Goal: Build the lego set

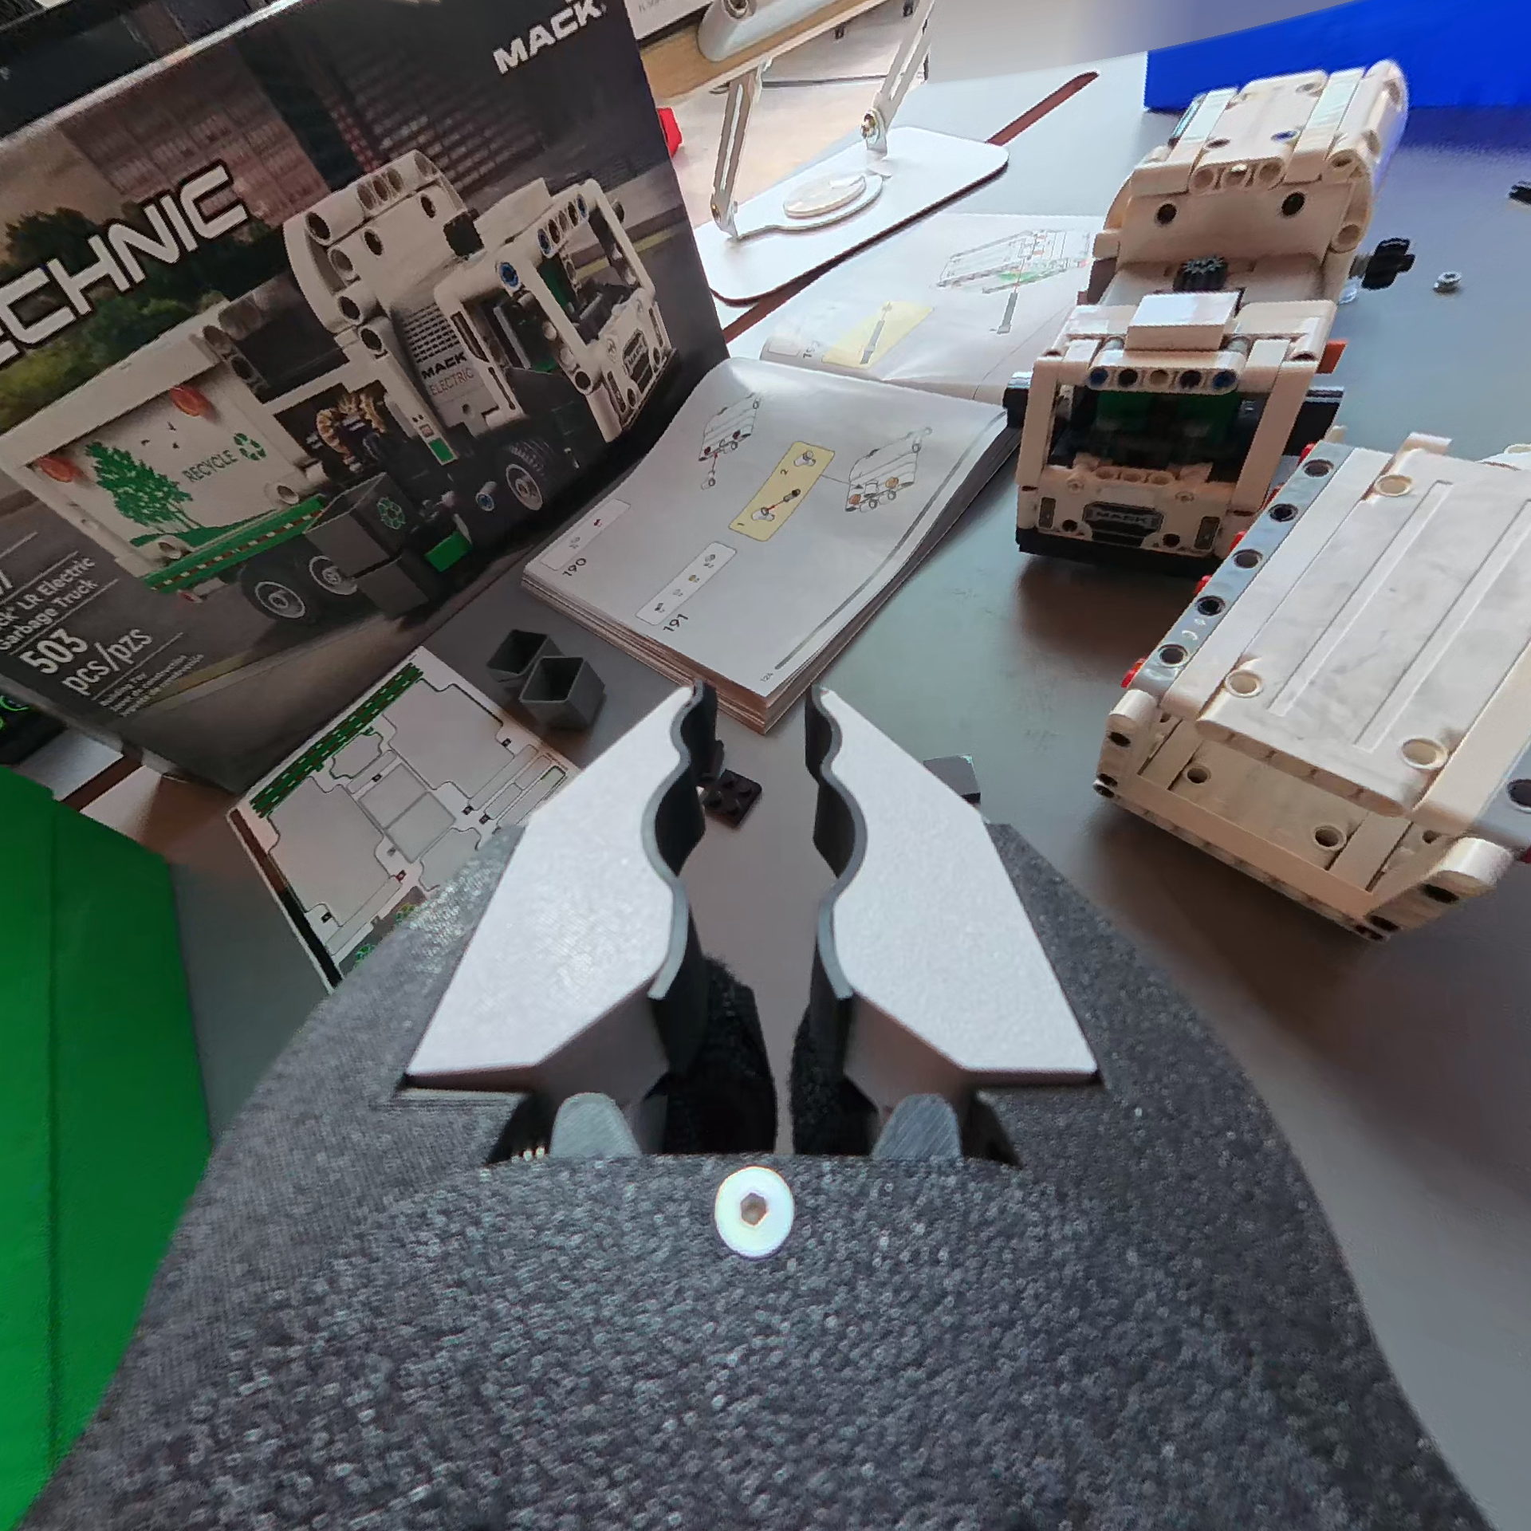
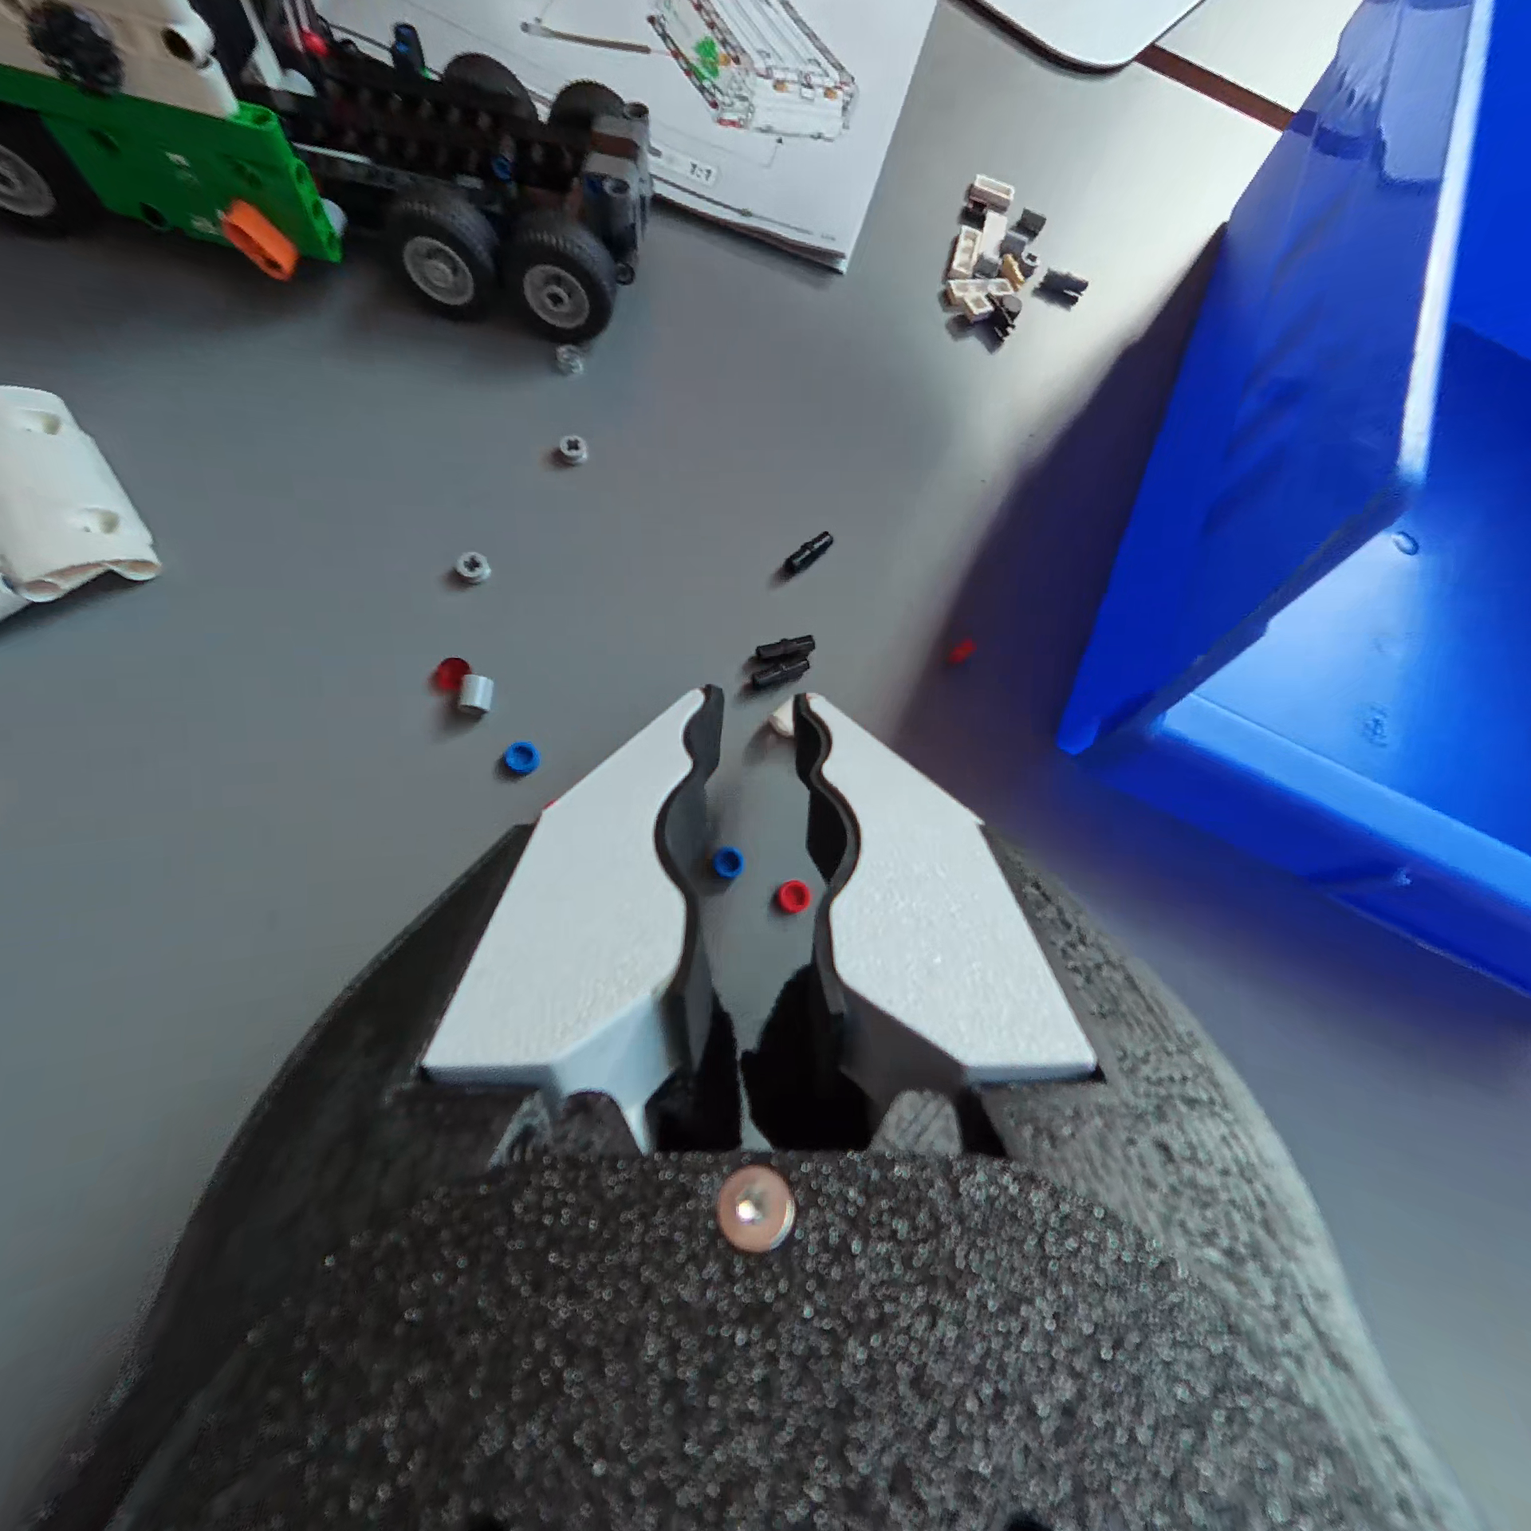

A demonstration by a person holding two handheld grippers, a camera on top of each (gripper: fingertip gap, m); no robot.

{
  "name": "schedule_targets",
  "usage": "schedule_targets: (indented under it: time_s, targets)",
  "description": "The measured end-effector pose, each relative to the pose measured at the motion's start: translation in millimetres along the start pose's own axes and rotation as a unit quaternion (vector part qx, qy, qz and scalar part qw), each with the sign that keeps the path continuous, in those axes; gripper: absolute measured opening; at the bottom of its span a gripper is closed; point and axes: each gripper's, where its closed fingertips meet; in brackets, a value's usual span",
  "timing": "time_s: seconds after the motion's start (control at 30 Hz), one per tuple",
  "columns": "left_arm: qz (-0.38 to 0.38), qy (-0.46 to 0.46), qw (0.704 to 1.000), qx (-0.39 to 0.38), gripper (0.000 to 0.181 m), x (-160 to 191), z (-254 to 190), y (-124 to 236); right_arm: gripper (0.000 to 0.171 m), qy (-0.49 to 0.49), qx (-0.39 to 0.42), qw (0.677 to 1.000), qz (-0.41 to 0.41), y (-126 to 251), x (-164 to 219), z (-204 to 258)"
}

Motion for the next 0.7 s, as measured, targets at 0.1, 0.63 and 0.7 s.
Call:
schedule_targets:
  time_s: [0.1, 0.63, 0.7]
  targets:
    - [0.004, 0.0, 1.0, 0.002, 0.019, 2, -1, -1, 0.015, 0.014, 0.014, 1.0, 0.016, -4, 5, -7]
    - [0.002, 0.0, 1.0, -0.003, 0.019, 1, 2, 0, 0.008, 0.024, -0.041, 0.999, -0.027, 3, -15, 12]
    - [-0.004, -0.003, 1.0, -0.004, 0.017, -2, 2, 1, 0.008, 0.04, -0.078, 0.995, -0.049, 12, -27, 33]
Point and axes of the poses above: each gripper's, where its closed fingertips meet, y back along the fingers, x out of its underside, z = x × y across the jaws, and after that the axes turned 3 degrees about -z, right-handed
